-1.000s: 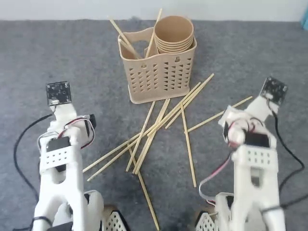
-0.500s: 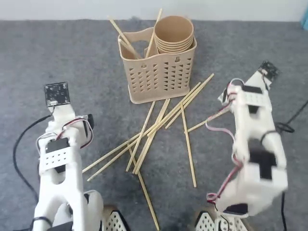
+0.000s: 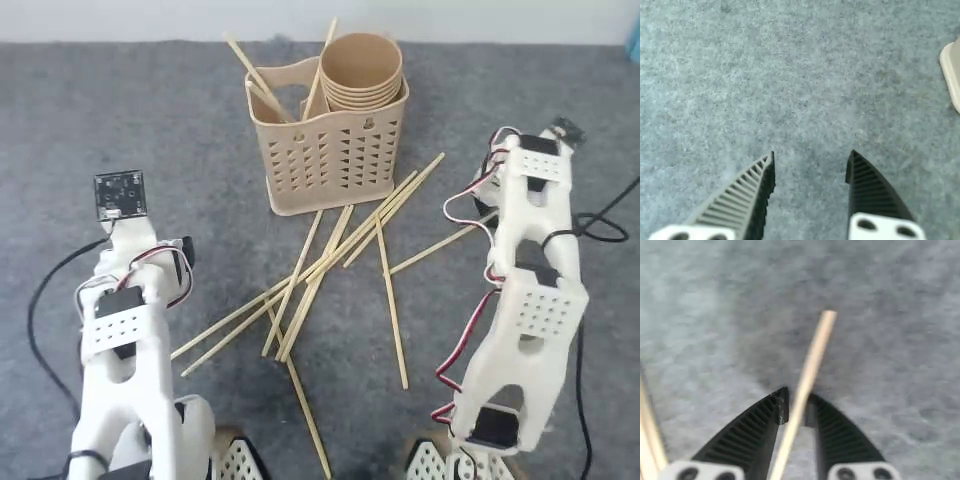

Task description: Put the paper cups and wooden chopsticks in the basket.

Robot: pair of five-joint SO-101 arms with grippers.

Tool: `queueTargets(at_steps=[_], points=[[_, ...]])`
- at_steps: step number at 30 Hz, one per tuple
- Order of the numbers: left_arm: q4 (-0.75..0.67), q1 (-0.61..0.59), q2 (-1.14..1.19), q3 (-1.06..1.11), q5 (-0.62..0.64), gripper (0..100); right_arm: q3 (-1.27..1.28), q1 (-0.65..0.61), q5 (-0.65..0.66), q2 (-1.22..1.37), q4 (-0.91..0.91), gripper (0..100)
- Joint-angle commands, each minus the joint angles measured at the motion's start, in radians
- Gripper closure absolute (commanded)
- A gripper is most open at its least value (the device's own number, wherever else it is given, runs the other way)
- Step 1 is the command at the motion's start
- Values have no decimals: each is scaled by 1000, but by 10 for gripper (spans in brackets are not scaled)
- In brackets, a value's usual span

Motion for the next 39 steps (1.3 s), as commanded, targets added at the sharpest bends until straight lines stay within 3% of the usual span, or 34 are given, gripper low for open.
queueTargets(at_steps=[1, 5, 12, 20, 29, 39], points=[[-26, -5, -21, -5, -8, 782, -64, 4, 0, 12, 36, 991], [-26, -5, -21, -5, -8, 782, -64, 5, 118, -31, 85, 990], [-26, -5, -21, -5, -8, 782, -64, 67, 124, -263, 209, 990], [-26, -5, -21, -5, -8, 782, -64, 45, 126, -562, 308, 990], [-104, -5, -23, 31, -3, 782, -61, -114, 133, -857, 117, 990], [-104, -5, -23, 31, -3, 782, -61, -334, 302, -940, -45, 990]])
